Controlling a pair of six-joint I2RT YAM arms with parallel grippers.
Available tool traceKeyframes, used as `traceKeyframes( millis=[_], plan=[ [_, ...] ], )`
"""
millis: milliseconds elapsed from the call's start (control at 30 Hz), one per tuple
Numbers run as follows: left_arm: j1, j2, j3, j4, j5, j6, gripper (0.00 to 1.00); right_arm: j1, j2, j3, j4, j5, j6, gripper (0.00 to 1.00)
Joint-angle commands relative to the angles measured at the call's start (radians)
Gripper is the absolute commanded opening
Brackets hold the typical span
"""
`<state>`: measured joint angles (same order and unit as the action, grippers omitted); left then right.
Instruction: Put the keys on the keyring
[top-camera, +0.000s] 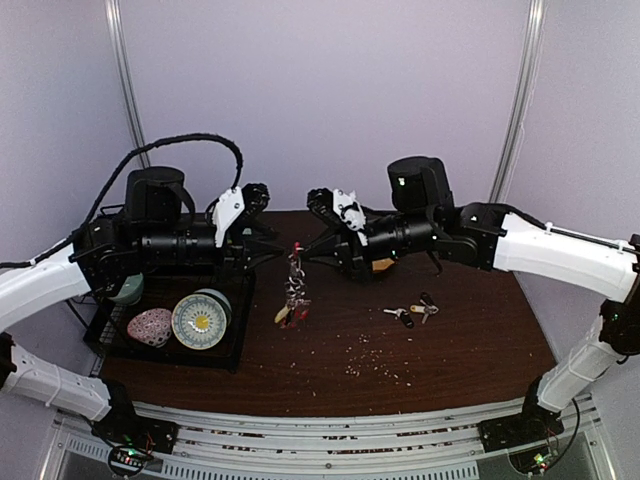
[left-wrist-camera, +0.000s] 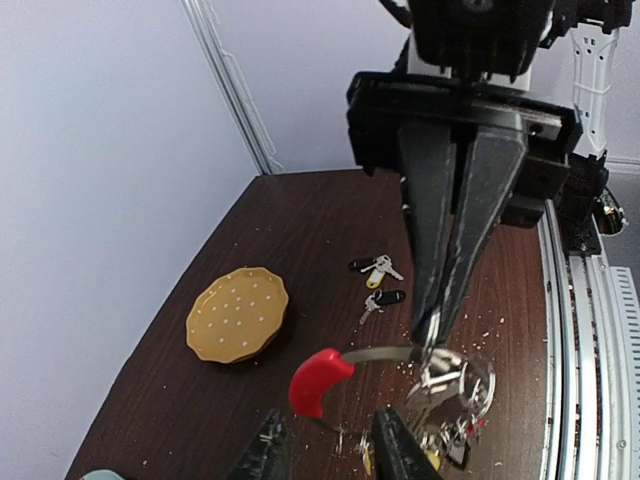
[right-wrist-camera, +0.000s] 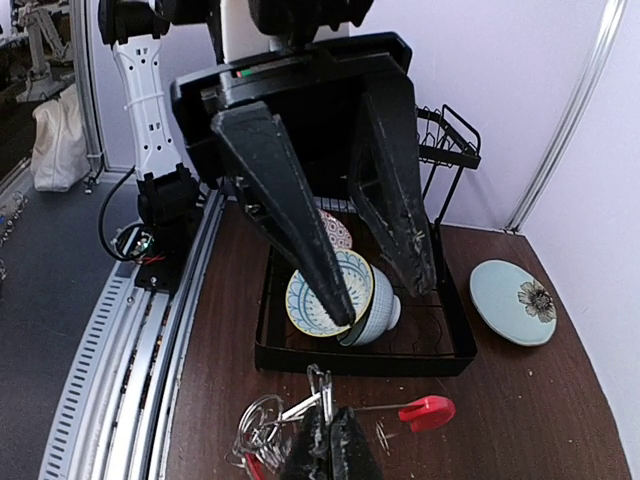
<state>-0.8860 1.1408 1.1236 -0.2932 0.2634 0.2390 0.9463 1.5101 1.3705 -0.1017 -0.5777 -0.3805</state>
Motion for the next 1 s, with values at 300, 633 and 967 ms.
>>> traceKeyframes(
  millis=[300,633,967],
  plan=[
    [-0.024,-0.009,-0.228,0.463,0.259,-0.062,0.34,0.003,-0.102,-0.231,0.568,-0.087,0.331,0.0],
    [-0.038,0.023,-0.215,0.46,0.129,-0.068,0.21,0.019,-0.091,-0.304,0.772,-0.093,0.442,0.0],
    [-0.058,0.006,-0.246,0.511,0.05,-0.101,0.0,0.026,-0.095,-0.35,0.855,-0.044,0.508,0.0]
  ],
)
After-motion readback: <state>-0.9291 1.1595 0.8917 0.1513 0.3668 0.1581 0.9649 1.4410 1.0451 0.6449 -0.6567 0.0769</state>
